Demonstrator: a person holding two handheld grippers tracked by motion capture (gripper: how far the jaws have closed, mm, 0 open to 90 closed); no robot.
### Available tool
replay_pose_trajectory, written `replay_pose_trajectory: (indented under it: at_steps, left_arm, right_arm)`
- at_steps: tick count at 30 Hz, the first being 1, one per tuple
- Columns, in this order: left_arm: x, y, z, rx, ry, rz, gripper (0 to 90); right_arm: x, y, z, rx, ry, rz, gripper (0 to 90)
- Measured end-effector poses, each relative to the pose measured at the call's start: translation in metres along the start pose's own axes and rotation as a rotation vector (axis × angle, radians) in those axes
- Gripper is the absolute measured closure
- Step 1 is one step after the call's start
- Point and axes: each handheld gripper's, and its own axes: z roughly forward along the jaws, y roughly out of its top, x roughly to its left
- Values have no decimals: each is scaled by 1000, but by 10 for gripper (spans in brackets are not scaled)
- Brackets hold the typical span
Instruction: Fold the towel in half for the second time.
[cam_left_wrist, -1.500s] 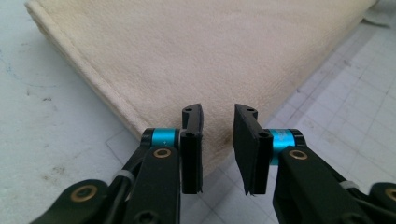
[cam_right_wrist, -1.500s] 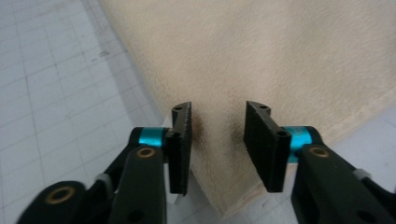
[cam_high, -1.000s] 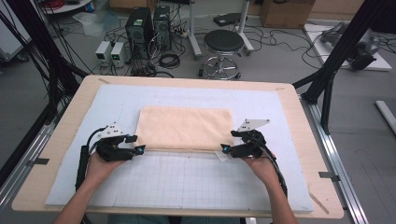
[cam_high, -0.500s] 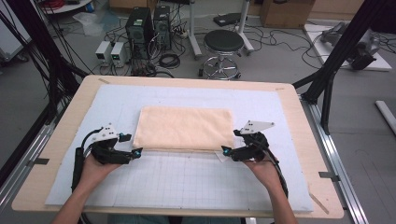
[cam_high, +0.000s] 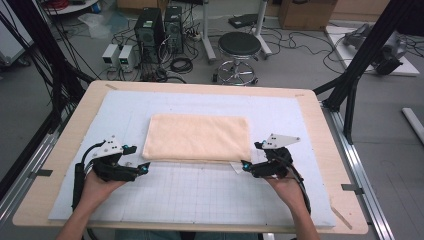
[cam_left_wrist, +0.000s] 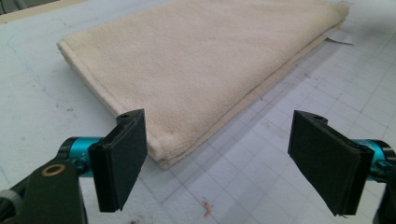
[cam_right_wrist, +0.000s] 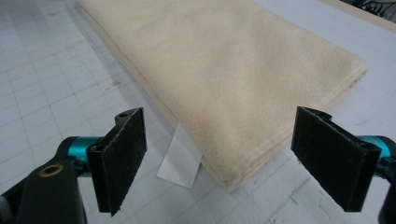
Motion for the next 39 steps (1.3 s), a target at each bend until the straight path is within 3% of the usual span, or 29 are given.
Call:
replay_pose_trajectory:
  at_steps: [7,24,39]
  left_arm:
    - [-4,-2,-6,1,6,5,167]
    - [-9,-12,-22,-3,28,-34,98]
    - [-10,-17,-30,-3,34,-43,66]
  right_arm:
    - [1,-7,-9,-16,-15,9,160]
    - [10,-15,-26,-34,-49,8,125]
    - [11,-22,-39,-61,-70,10,121]
